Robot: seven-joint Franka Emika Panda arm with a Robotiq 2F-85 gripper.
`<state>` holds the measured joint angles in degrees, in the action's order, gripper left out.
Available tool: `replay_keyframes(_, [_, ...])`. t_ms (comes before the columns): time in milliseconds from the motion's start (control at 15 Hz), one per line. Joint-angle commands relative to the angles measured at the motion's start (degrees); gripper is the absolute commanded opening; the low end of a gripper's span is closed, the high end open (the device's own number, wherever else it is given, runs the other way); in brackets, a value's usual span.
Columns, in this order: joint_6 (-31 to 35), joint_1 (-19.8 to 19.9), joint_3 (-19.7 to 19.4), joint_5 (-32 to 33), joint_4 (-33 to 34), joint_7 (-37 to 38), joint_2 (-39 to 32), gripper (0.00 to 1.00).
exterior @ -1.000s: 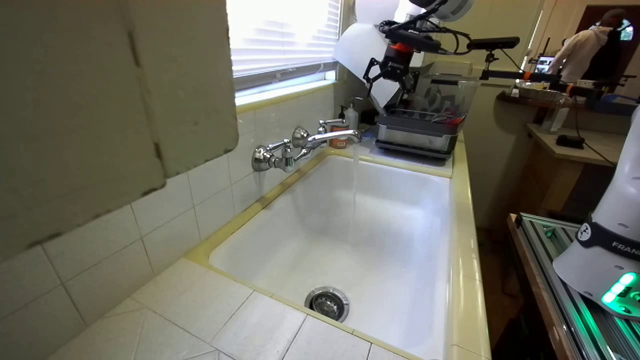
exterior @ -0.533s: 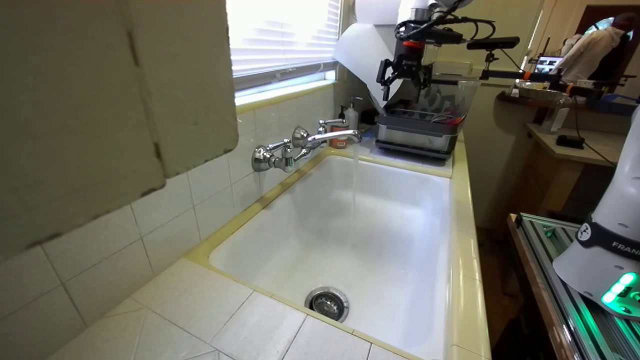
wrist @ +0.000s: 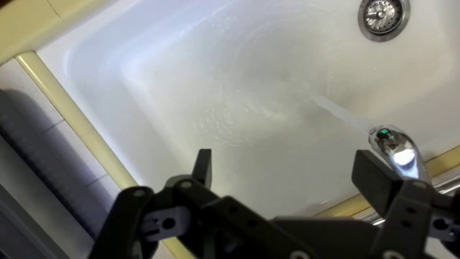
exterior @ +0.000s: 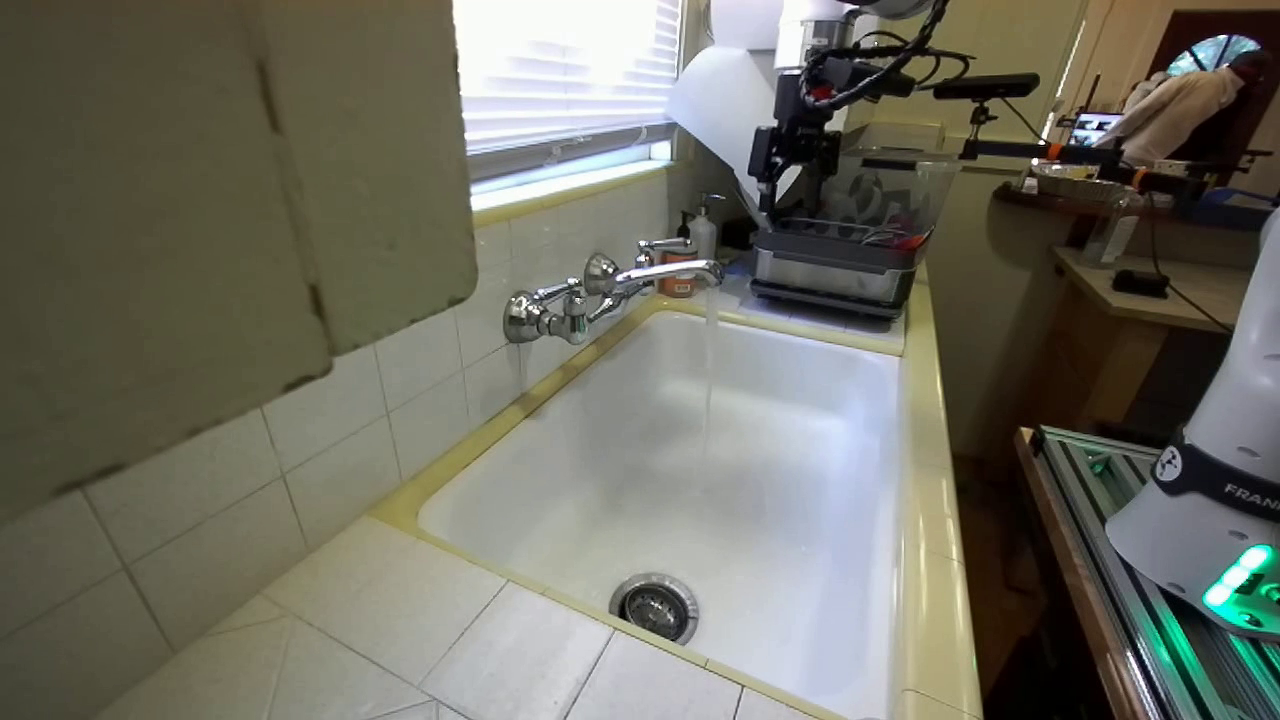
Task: Open the tap
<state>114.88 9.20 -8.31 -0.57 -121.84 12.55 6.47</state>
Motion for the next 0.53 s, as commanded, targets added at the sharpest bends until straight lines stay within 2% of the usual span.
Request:
replay_keyframes(0, [3.6,-0.9,0.2,-0.9,-2.5,-8.4,1.8,1.0])
replay_keyframes(467, [8.3,-2.1,0.5,-4.4,-3.4,-17.0,2.4,1.0])
